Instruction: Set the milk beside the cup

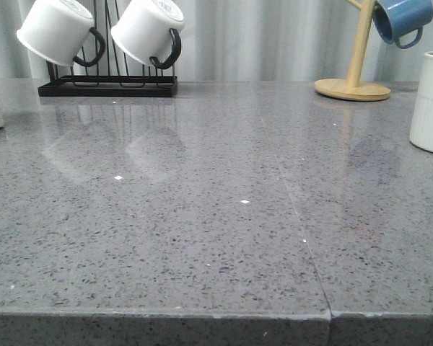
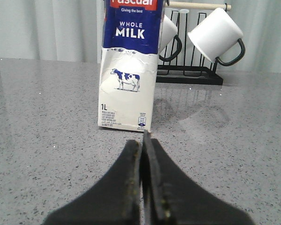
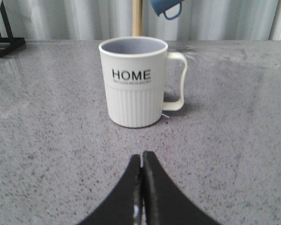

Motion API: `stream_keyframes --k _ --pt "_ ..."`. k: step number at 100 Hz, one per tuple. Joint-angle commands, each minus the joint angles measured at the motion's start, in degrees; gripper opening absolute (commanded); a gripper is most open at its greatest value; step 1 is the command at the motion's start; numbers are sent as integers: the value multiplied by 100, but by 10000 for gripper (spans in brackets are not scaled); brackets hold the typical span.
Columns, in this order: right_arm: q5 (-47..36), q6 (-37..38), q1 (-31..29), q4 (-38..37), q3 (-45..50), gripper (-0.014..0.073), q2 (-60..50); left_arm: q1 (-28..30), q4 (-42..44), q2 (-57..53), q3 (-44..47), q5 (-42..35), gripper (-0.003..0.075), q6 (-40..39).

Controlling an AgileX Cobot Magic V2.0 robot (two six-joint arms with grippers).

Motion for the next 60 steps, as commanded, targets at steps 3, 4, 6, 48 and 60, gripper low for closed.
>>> stream_keyframes --k 3,4,6,48,60 --pt "-156 -17 -44 1 -501 -57 77 31 15 -165 354 -409 -20 -38" --pt "-141 -17 -44 23 -537 -57 93 31 15 -165 354 -409 -20 -38" --pt "-100 -17 -44 43 -596 -57 148 31 15 -165 354 -409 -20 -38" --pt "-526 1 -58 158 -920 342 1584 31 15 -165 354 -409 -20 -38" --pt "-1088 1 -172 150 -920 404 1994 31 15 -165 354 -409 -20 -38"
